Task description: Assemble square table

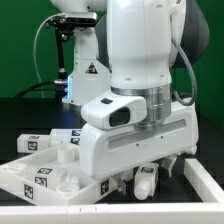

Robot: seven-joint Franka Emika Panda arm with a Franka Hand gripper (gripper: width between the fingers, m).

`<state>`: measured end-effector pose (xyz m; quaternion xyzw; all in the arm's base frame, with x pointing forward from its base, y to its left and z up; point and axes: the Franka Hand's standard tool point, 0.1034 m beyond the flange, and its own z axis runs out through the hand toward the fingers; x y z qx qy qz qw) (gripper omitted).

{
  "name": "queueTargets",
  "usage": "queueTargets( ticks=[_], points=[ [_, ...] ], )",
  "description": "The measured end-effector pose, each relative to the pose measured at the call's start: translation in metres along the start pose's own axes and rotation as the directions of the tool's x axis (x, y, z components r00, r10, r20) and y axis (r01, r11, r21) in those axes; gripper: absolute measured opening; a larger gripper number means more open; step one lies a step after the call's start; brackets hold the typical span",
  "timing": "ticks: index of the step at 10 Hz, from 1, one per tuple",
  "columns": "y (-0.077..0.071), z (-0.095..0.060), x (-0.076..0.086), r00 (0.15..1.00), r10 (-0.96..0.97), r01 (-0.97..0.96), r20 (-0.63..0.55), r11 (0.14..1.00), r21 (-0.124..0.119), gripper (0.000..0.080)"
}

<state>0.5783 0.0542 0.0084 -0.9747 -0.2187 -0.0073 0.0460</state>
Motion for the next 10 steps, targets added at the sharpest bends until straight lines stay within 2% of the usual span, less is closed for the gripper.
queueTargets(
  ticks=[1, 3, 5, 6, 7, 8, 9, 10],
  points=[
    [0.000, 0.000, 0.000, 1.000, 0.000, 0.000, 0.000, 1.000, 0.000, 0.0637],
    [0.000, 0.000, 0.000, 1.000, 0.000, 0.000, 0.000, 1.000, 0.000, 0.0318],
    [-0.002, -0.001, 0.001, 1.000, 0.009, -0.009, -0.001, 1.000, 0.001, 0.0318],
    [-0.012, -0.005, 0.007, 1.000, 0.027, -0.027, -0.007, 1.000, 0.002, 0.0318],
    [-0.023, -0.013, 0.012, 0.999, 0.036, -0.036, -0.006, 0.999, 0.004, 0.0318],
    [-0.033, -0.028, 0.013, 1.000, 0.024, -0.024, -0.005, 1.000, 0.001, 0.0318],
    [-0.038, -0.041, 0.012, 1.000, 0.013, -0.013, -0.011, 1.000, -0.004, 0.0318],
    [-0.036, -0.044, 0.015, 1.000, 0.015, -0.015, -0.013, 1.000, -0.005, 0.0318]
  ],
)
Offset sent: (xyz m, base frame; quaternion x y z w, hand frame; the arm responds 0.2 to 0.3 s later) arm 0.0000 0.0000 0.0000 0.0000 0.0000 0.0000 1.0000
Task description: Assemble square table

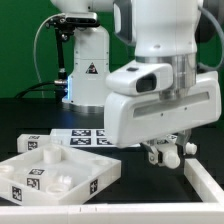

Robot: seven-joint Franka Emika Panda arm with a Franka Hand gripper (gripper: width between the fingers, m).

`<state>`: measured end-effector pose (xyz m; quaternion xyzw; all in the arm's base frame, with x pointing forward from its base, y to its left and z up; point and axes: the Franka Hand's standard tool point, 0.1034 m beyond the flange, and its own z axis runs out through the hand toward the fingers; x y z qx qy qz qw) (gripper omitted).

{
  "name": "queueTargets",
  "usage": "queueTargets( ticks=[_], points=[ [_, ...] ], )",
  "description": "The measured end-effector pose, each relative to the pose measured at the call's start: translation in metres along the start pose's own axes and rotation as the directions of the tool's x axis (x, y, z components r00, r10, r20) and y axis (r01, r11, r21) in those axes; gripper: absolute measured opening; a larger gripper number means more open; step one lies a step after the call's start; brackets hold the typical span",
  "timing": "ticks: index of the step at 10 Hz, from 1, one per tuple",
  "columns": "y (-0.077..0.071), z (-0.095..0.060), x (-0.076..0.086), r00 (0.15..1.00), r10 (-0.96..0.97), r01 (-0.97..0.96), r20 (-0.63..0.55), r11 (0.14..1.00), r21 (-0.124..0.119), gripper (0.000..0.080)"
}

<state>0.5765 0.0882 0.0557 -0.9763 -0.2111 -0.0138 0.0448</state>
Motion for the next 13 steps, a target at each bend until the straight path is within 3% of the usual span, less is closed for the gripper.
queueTargets(
  ticks=[3, 5, 6, 7, 13],
  points=[
    [-0.001, 0.003, -0.004, 1.000, 0.004, -0.004, 0.003, 1.000, 0.002, 0.0320],
    [-0.004, -0.001, -0.036, 1.000, -0.012, 0.013, 0.007, 1.000, -0.008, 0.0320],
    [-0.003, -0.003, -0.058, 0.996, -0.085, 0.085, -0.005, 0.996, -0.025, 0.0320],
    [-0.004, -0.002, -0.075, 0.982, -0.184, 0.181, -0.041, 0.982, -0.058, 0.0320],
    [-0.007, 0.002, -0.084, 0.979, -0.198, 0.196, -0.041, 0.979, -0.060, 0.0320]
  ],
)
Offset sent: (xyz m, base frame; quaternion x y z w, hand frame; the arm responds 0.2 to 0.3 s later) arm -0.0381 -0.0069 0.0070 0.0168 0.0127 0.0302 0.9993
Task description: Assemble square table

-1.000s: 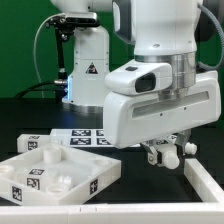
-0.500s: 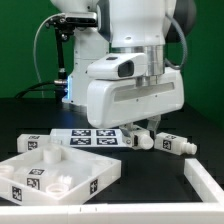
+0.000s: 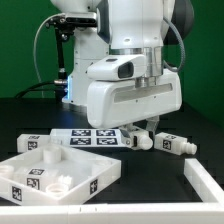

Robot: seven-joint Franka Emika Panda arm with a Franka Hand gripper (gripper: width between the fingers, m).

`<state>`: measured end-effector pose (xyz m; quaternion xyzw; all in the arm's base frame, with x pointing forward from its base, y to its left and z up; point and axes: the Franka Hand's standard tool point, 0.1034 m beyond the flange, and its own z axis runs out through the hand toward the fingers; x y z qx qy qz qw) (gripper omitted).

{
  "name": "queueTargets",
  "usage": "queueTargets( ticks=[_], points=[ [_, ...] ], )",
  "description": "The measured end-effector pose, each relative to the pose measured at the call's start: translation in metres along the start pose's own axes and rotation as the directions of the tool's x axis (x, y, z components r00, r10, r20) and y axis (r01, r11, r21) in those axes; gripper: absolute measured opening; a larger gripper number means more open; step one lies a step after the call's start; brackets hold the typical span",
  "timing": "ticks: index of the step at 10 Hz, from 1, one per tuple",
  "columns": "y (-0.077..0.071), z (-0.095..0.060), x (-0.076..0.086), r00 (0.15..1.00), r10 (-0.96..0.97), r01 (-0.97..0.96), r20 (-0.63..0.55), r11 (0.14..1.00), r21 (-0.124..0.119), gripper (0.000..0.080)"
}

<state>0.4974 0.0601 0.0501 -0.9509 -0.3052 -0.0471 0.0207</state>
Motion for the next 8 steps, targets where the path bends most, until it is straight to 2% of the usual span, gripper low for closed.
queueTargets(
  ticks=[2, 3, 6, 7, 8],
  points=[
    [-0.008, 0.004, -0.026, 1.000, 0.005, -0.005, 0.021, 1.000, 0.007, 0.0320],
    [-0.007, 0.003, -0.022, 1.000, 0.003, -0.003, 0.018, 1.000, 0.007, 0.0320],
    [-0.007, 0.004, -0.022, 1.000, 0.004, -0.004, 0.019, 1.000, 0.008, 0.0320],
    [-0.007, 0.005, -0.023, 1.000, 0.004, -0.004, 0.020, 1.000, 0.009, 0.0320],
    [-0.013, 0.010, -0.031, 1.000, 0.003, -0.003, 0.007, 1.000, -0.002, 0.0320]
  ],
)
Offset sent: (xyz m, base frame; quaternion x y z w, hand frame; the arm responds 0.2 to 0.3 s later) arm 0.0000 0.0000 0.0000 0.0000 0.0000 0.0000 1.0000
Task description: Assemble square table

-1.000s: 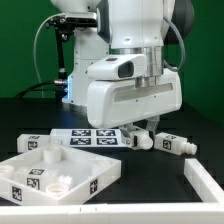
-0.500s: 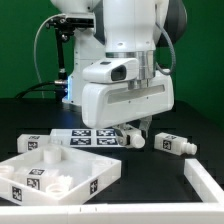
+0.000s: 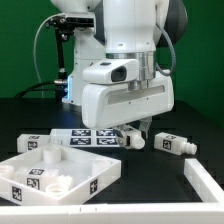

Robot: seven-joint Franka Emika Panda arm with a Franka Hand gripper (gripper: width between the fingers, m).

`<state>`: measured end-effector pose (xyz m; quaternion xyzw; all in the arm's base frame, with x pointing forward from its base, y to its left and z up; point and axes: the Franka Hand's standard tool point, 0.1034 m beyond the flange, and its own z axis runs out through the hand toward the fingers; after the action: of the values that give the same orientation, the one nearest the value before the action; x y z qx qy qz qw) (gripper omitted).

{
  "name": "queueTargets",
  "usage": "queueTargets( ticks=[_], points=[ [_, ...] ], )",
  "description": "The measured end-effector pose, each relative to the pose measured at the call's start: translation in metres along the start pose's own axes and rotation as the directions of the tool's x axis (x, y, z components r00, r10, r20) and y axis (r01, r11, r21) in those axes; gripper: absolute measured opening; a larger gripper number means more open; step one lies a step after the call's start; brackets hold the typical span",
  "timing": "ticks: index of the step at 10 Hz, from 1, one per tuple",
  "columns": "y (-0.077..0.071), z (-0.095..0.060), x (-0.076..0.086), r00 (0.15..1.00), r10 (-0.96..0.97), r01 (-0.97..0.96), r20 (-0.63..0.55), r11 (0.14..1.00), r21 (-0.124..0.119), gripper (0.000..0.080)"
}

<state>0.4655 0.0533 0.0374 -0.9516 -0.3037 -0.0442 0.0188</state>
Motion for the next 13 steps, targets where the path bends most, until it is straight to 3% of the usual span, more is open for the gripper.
queueTargets(
  ticks=[2, 4, 9, 10, 11, 13],
  points=[
    [-0.016, 0.016, -0.026, 1.000, 0.000, 0.000, 0.019, 1.000, 0.009, 0.0320],
    [-0.016, 0.026, -0.037, 1.000, 0.006, -0.006, 0.022, 1.000, 0.010, 0.0320],
    [-0.014, 0.027, -0.042, 1.000, 0.017, -0.017, 0.025, 1.000, 0.011, 0.0320],
    [-0.014, 0.024, -0.041, 0.999, 0.019, -0.020, 0.037, 1.000, 0.019, 0.0494],
    [-0.010, 0.011, -0.035, 0.999, 0.017, -0.019, 0.046, 1.000, 0.023, 0.0614],
    [0.014, -0.019, -0.030, 0.996, 0.005, -0.008, 0.086, 0.999, 0.042, 0.0643]
  ],
)
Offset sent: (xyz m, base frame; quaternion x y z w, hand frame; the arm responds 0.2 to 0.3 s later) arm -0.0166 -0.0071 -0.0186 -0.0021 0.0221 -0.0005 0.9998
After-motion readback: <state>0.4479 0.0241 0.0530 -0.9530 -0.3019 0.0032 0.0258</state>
